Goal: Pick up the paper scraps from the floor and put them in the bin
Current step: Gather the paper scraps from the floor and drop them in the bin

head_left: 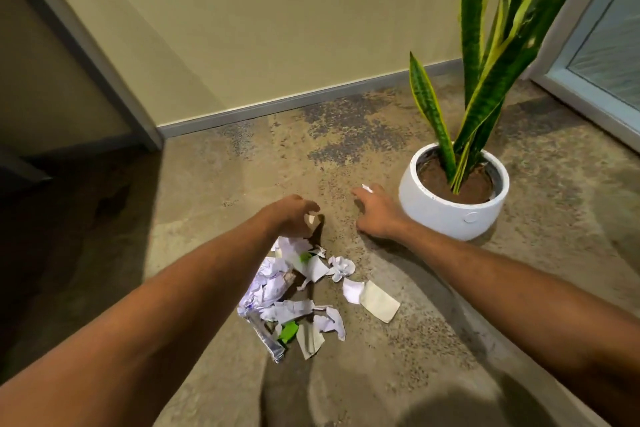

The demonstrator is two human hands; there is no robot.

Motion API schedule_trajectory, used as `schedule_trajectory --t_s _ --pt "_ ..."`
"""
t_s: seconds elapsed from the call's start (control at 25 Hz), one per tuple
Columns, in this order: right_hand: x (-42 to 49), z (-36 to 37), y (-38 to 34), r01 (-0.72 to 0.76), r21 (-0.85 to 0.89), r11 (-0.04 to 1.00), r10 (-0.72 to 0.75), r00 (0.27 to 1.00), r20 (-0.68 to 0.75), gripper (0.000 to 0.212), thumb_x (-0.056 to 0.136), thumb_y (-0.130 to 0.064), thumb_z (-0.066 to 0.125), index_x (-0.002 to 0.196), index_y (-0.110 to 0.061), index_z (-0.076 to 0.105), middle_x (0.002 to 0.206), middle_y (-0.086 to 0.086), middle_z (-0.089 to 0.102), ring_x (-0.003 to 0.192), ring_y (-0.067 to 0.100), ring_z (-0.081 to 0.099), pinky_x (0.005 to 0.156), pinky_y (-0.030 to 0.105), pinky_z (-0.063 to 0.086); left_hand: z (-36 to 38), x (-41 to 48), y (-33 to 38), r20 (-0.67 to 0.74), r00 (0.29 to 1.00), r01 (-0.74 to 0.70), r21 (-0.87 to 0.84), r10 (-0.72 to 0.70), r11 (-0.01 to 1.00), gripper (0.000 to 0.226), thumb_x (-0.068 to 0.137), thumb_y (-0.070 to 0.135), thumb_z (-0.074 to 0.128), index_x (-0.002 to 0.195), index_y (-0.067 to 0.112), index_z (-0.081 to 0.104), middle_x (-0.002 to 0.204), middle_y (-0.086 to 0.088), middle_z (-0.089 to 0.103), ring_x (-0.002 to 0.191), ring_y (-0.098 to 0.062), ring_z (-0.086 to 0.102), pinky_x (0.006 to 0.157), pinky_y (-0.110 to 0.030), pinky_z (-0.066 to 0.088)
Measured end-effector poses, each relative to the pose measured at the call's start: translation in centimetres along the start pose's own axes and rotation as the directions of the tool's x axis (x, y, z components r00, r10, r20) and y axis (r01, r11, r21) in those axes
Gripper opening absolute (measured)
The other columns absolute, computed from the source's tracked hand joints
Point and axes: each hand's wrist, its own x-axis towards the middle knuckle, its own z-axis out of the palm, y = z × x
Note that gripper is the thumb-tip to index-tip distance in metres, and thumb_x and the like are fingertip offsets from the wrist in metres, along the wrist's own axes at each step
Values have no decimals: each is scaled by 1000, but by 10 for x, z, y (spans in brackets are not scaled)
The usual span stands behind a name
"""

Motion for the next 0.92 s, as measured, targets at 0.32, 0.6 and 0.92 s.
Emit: schedule_trajectory --t_s 0.32,0.6,0.92 --pt "21 34 13 162 -184 969 -172 984 -39 43 95 -20 68 135 -10 56 143 10 50 140 31 45 113 45 45 21 16 -3 97 994 60 -33 -57 998 73 95 35 68 161 34 37 161 -11 39 144 -35 45 117 -54 45" --pt "-18 51 6 387 -197 901 -384 922 53 45 108 -53 50 137 -22 65 135 1 58 126 19 48 105 44 46 12 -3 4 177 984 36 3 -36 999 56 101 39 55 157 36 45 153 -14 38 142 -38 44 118 -58 42" --pt "-83 58 12 479 -421 770 -359 871 334 87 86 -79 63 157 -36 38 162 8 33 140 28 43 98 51 56 32 -34 10 264 964 -40 76 19 996 94 75 38 91 156 39 44 152 -9 37 137 -35 47 112 -54 49"
